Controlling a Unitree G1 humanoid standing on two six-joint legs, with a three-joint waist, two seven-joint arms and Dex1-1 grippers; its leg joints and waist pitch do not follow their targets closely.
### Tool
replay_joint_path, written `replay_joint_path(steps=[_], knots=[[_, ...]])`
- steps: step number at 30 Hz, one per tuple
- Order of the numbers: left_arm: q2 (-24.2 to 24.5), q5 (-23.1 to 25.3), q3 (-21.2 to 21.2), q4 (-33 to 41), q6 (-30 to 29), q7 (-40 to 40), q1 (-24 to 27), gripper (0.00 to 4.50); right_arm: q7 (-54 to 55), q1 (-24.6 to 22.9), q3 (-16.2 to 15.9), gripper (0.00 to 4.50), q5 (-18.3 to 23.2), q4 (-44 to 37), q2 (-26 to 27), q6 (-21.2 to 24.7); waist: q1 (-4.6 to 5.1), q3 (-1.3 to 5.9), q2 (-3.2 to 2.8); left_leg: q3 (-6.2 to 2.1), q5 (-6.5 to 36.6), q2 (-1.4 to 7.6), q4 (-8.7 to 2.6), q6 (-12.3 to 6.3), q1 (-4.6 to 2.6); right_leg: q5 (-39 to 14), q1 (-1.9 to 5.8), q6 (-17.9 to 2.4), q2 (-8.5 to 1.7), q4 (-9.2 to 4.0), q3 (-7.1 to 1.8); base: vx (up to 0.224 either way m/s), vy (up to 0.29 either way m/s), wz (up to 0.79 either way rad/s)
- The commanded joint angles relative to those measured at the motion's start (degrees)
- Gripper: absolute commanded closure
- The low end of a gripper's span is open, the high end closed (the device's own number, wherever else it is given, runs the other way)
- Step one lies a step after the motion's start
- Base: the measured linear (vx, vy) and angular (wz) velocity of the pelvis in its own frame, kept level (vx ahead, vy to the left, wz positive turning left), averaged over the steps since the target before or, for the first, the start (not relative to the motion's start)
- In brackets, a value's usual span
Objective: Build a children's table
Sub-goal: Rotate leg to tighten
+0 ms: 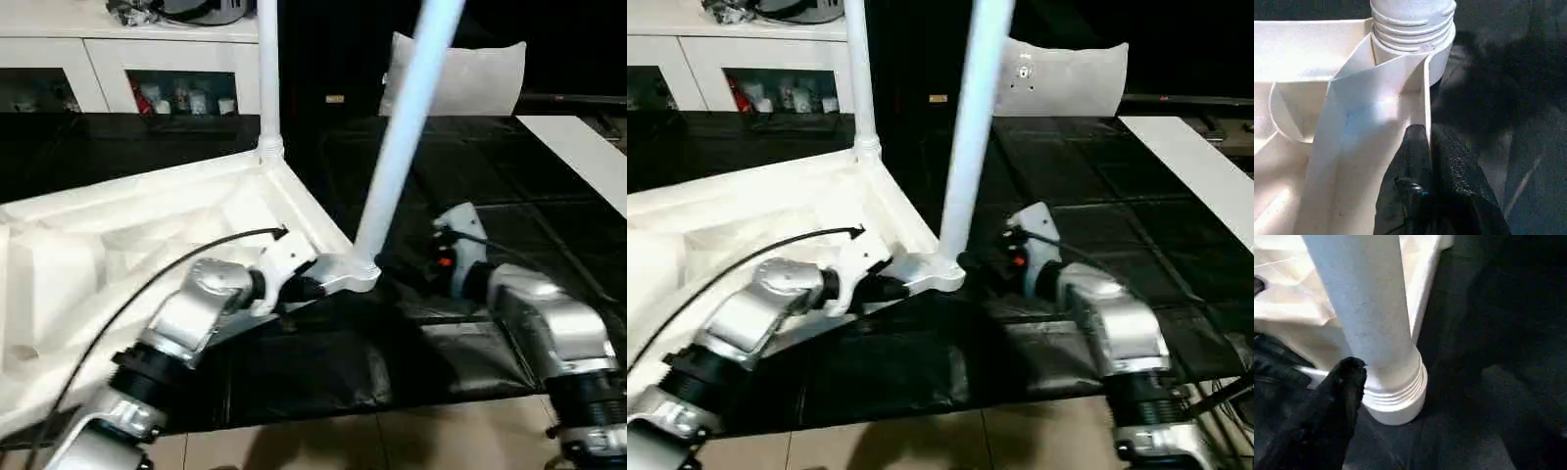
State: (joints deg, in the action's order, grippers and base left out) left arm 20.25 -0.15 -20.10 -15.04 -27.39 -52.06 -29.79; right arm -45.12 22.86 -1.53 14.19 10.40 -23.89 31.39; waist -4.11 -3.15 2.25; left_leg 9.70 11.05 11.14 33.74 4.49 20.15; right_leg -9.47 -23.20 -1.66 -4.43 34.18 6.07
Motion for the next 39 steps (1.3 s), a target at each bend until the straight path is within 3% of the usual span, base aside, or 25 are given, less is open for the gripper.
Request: replay_joint_path(steps=[1,6,7,9,13,18,25,32,36,39], knots=[[1.1,0.0,-1.4,1.3,1.8,-3.6,-0.2,4.50,-3.4,0.3,-0.8,0.07,1.0,-0.1,-1.6,-0.9,-0.56,3.79,-0.15,-0.45,9.0,2.02,-3.65,-2.54,0.05,-17.0,3.59,-7.8,-4.19,-4.38,-3.31,0.000,0.000,0.00],[6.7,-1.4,-4.7,2.4,8.3,-15.3,0.4,4.50,-14.7,0.1,-4.0,0.02,2.0,-1.3,-6.1,-5.1,-1.46,3.82,0.10,-0.37,9.0,2.18,-3.66,-2.93,-0.20,-16.0,3.47,-8.7,-4.33,-4.09,-3.40,0.000,0.000,0.00],[7.4,-1.9,-5.2,2.9,9.0,-17.3,0.4,4.50,-16.8,-0.1,-4.6,0.18,2.5,-1.9,-6.5,-5.6,-1.46,3.77,0.02,-0.34,9.1,2.17,-3.68,-3.00,-0.19,-16.0,3.42,-8.8,-4.31,-4.02,-3.43,0.000,0.000,0.00],[7.7,-2.0,-5.4,3.0,9.5,-18.2,0.3,4.50,-18.0,-0.2,-4.9,0.39,2.7,-2.3,-6.8,-5.7,-1.93,3.72,-0.22,-0.32,9.4,2.44,-3.76,-2.68,-0.55,-15.9,3.13,-9.4,-4.31,-4.04,-3.48,0.000,0.000,0.00],[8.3,-1.8,-6.1,2.5,10.3,-19.7,-0.3,4.50,-22.0,-0.5,-6.4,0.72,4.3,-3.5,-7.6,-4.7,-2.36,3.70,-0.04,-0.37,10.1,2.49,-3.84,-2.04,-0.52,-16.3,3.29,-9.4,-4.40,-3.93,-3.57,0.000,0.000,0.00],[8.2,-2.0,-6.2,2.1,11.1,-20.8,-0.7,4.50,-24.1,-0.8,-8.2,1.17,4.2,-3.3,-7.9,-5.2,-2.44,3.70,-0.02,-0.44,10.3,2.30,-3.82,-1.67,-0.31,-18.7,3.41,-8.2,-4.49,-4.20,-3.57,0.000,0.000,0.00],[7.9,-2.1,-6.2,1.7,11.6,-21.4,-0.7,4.50,-25.3,-0.4,-8.7,1.79,3.8,-1.8,-7.7,-5.7,-2.44,3.84,0.12,-0.42,9.2,2.27,-3.73,-1.81,-0.25,-16.8,3.43,-8.7,-4.34,-3.94,-3.55,0.000,0.000,0.00],[7.3,-2.7,-5.7,1.6,11.3,-21.3,-0.4,4.50,-26.1,1.0,-9.4,2.20,3.5,2.4,-6.5,-7.2,-2.42,3.87,0.14,-0.37,9.0,2.21,-3.63,-1.93,-0.18,-17.1,3.47,-8.9,-4.37,-3.98,-3.50,0.000,0.000,0.00],[6.0,-4.2,-4.6,2.7,7.6,-19.9,0.1,4.50,-25.6,3.7,-10.0,2.49,1.8,14.3,-1.5,-12.7,-1.92,3.84,0.01,-0.35,9.9,2.19,-3.56,-1.66,-0.02,-17.6,3.30,-9.8,-4.46,-3.94,-3.37,0.000,0.000,0.00],[4.7,-4.4,-3.6,3.0,4.7,-17.3,0.1,4.50,-22.4,5.2,-9.6,2.55,0.9,18.7,0.9,-14.2,-1.38,3.42,0.05,-0.55,13.1,2.06,-3.65,-0.74,-0.36,-25.1,3.18,-8.0,-4.51,-4.89,-3.07,0.000,0.000,0.00]])
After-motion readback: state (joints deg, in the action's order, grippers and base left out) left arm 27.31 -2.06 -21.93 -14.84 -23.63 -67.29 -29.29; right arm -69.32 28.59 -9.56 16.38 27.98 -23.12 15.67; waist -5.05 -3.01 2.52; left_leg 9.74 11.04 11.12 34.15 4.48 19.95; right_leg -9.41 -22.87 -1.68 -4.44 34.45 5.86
